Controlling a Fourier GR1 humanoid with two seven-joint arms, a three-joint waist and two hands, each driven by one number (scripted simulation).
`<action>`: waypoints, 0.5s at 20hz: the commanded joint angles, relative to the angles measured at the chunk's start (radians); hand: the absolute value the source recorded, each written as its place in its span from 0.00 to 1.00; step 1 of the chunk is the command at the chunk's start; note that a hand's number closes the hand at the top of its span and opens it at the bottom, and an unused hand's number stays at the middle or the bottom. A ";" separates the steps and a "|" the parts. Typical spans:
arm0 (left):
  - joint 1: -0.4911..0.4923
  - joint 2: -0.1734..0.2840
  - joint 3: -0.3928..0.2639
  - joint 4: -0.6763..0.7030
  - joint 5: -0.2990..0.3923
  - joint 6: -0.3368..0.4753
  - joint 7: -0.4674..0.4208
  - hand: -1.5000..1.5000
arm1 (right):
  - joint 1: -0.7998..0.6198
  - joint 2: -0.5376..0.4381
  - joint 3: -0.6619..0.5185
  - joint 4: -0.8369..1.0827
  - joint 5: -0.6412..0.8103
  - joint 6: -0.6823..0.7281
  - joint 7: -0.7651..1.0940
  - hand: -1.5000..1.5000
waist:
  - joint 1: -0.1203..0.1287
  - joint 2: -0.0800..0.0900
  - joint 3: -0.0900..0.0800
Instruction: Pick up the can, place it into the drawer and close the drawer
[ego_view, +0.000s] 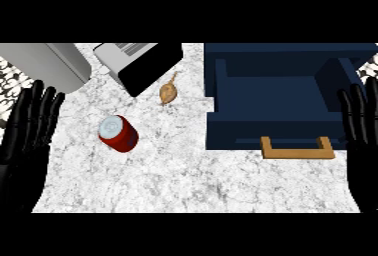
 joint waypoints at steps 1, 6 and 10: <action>-0.006 -0.006 -0.002 -0.046 -0.027 0.022 0.053 0.00 | -0.035 -0.019 -0.038 0.065 -0.012 0.016 -0.041 0.00 | -0.005 0.013 -0.029; 0.062 -0.074 0.086 0.001 -0.033 0.119 -0.025 0.00 | 0.034 0.003 0.005 0.026 -0.003 0.028 -0.044 0.00 | -0.007 0.012 -0.030; 0.115 -0.134 0.096 0.045 -0.054 0.250 0.260 0.00 | 0.028 -0.008 -0.065 0.069 -0.009 -0.053 0.202 0.00 | -0.002 0.014 -0.030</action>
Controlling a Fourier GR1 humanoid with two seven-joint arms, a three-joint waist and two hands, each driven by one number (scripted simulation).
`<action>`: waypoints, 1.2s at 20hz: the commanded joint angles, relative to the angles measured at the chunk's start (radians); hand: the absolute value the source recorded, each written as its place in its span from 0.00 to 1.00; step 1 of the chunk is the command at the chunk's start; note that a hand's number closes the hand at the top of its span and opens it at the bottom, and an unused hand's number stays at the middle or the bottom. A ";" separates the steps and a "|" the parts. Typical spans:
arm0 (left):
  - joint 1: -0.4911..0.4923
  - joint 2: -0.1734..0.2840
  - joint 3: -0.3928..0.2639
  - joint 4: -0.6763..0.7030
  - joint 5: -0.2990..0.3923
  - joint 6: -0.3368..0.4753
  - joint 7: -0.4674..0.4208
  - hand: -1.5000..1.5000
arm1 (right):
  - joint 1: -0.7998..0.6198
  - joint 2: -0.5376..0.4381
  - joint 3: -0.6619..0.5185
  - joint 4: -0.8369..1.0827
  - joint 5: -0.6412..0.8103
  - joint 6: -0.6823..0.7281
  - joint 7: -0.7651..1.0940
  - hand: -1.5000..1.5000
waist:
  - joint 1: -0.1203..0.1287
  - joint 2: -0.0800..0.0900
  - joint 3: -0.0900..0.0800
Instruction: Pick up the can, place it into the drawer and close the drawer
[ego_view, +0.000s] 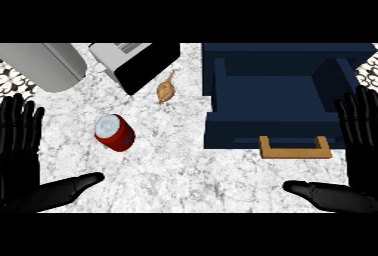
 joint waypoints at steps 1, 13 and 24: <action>0.018 -0.038 0.042 0.025 -0.003 0.076 0.133 0.00 | -0.015 -0.010 -0.027 0.017 -0.009 -0.027 0.127 0.00 | -0.001 0.000 -0.003; -0.126 0.013 0.058 -0.001 -0.037 0.101 0.307 0.00 | 0.047 -0.012 -0.061 -0.034 -0.037 0.015 0.127 0.00 | -0.007 -0.002 -0.002; -0.041 -0.044 -0.092 0.191 -0.075 0.219 0.130 0.00 | 0.152 -0.009 -0.103 -0.122 -0.080 0.072 0.089 0.00 | -0.009 -0.002 -0.003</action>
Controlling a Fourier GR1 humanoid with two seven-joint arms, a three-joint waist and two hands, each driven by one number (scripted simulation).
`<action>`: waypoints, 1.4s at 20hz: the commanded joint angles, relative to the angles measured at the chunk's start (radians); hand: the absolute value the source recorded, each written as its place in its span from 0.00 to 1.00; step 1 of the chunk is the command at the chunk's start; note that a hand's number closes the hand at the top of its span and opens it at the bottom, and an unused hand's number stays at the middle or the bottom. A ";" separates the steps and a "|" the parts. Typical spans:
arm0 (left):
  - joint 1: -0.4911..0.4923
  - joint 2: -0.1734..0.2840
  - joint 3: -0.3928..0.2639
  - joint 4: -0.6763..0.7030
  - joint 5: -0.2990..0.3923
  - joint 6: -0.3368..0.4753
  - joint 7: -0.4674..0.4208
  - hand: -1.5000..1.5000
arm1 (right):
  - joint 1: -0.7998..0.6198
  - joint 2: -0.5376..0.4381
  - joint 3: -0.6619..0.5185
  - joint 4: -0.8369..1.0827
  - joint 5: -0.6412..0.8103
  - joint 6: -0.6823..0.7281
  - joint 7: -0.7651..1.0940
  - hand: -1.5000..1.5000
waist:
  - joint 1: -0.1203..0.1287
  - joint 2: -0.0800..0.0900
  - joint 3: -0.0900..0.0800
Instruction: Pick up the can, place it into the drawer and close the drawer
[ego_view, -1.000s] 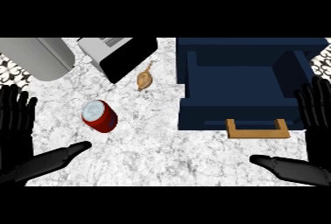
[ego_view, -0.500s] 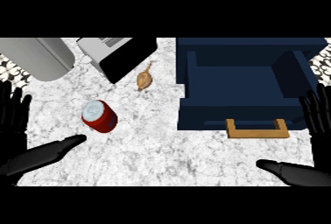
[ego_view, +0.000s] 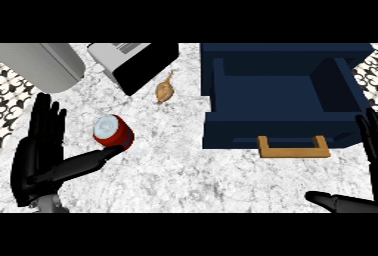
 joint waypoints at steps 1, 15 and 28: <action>0.040 -0.008 0.004 0.089 0.033 -0.002 -0.107 0.00 | -0.077 -0.001 -0.004 0.074 0.039 -0.020 -0.016 0.00 | 0.004 0.001 0.000; -0.037 -0.008 -0.005 0.536 0.136 0.153 -0.429 0.00 | 0.019 -0.013 -0.086 0.012 -0.049 0.060 -0.028 0.00 | 0.000 0.001 0.000; -0.115 0.005 0.118 0.884 0.213 0.081 -0.672 0.00 | 0.041 0.040 -0.027 -0.159 0.014 0.031 0.096 0.00 | -0.001 0.001 -0.001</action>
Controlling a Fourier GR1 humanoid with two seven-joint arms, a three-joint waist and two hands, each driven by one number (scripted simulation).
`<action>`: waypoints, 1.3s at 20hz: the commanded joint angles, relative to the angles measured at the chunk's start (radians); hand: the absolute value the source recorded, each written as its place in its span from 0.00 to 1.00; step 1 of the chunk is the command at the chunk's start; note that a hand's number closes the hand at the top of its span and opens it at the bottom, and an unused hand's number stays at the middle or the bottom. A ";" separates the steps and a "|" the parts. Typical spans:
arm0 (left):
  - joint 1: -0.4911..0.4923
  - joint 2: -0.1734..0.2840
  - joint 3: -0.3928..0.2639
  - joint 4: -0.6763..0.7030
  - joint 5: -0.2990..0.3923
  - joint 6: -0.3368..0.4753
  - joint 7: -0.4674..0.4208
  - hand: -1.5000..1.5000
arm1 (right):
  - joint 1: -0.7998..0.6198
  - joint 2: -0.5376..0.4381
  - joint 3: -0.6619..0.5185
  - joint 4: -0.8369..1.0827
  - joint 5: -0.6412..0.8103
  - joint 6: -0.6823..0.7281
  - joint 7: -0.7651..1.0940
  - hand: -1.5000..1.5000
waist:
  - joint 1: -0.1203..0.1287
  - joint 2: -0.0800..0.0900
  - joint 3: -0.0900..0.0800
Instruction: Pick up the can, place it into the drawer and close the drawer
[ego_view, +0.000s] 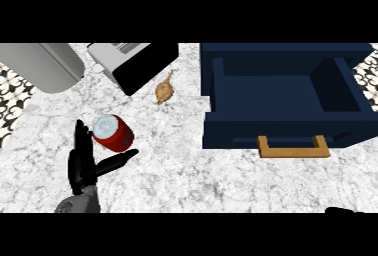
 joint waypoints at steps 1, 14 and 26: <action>-0.069 -0.018 0.048 0.211 0.039 -0.023 -0.150 0.00 | 0.087 0.009 -0.039 -0.021 -0.044 0.053 -0.056 0.00 | -0.007 0.001 0.000; -0.228 0.036 0.149 0.527 0.122 -0.075 -0.316 0.00 | -0.028 -0.026 -0.052 -0.108 -0.038 0.021 0.142 0.00 | -0.004 0.001 -0.001; -0.388 0.161 0.142 0.745 0.114 -0.262 -0.333 0.00 | -0.056 -0.018 -0.069 -0.010 -0.032 0.046 0.062 0.00 | -0.004 0.001 0.000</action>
